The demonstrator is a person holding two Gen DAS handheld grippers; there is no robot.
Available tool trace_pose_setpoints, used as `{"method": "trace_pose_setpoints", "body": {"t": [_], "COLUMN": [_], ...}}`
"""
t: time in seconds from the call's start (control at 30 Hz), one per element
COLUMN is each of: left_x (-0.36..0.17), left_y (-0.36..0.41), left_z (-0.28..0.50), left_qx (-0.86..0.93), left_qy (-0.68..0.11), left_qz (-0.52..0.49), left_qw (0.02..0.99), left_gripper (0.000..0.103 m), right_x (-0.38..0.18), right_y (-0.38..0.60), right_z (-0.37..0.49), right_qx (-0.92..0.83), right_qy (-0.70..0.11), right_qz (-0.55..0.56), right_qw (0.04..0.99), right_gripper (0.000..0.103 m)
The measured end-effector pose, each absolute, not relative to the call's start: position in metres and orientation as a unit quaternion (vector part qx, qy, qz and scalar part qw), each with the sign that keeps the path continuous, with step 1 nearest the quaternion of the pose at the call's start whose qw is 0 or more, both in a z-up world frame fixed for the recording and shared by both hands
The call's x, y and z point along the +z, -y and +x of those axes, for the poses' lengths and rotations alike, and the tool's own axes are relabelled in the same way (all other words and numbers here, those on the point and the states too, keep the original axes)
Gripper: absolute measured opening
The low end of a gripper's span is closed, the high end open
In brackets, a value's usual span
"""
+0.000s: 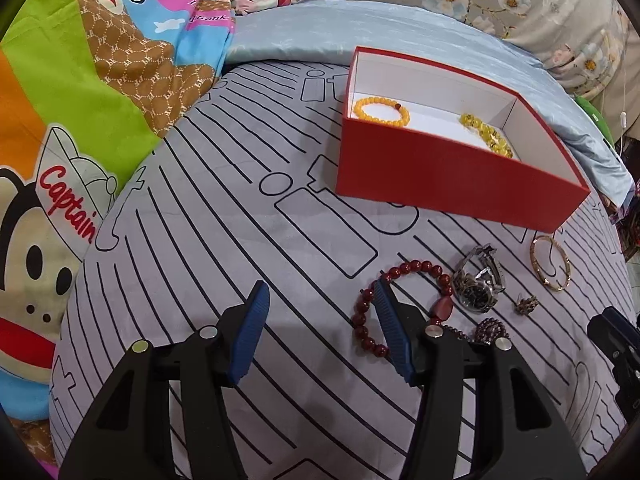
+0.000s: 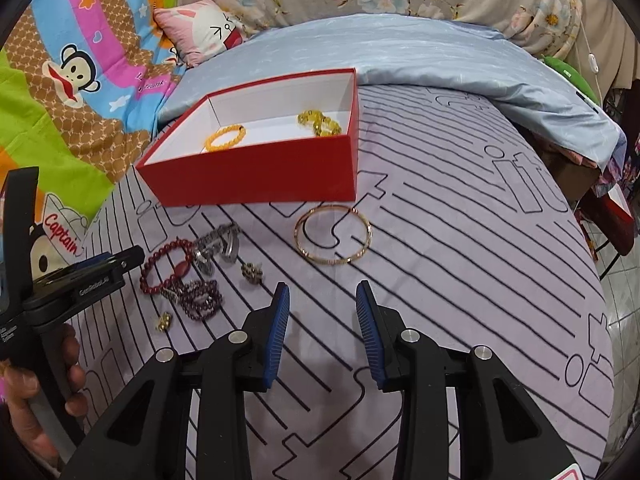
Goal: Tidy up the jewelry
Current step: 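Lower the left tool onto the red bead bracelet and close it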
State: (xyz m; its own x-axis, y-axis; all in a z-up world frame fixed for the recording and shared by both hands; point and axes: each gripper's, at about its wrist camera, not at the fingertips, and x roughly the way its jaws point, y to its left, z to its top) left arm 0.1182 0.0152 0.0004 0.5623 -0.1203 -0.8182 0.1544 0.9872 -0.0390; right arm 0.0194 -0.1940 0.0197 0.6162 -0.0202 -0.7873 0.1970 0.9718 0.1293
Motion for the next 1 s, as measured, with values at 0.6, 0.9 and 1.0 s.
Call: {"method": "trace_pose_setpoints", "body": {"t": [0.6,0.9,1.0], "left_x": [-0.013,-0.011,-0.010], "left_y": [0.000,-0.002,-0.004], "left_z": [0.120,0.118,0.115], "left_qx": [-0.082,-0.084,-0.083], "left_qy": [-0.454,-0.460,-0.462], "left_qz": [0.037,0.027,0.024], "left_qw": [0.887,0.883,0.883], "left_gripper": [0.024,0.008,0.008], "right_x": [0.009,0.008,0.008], "right_y": [0.195,0.193,0.196], "right_z": [0.026,0.026,0.027], "right_qx": [-0.060,-0.057,-0.059], "right_qy": [-0.445,-0.445,-0.444], "right_qz": [0.105,0.107,0.109], "right_qw": [0.888,0.887,0.887], "right_gripper": [0.035,0.035,0.035]}}
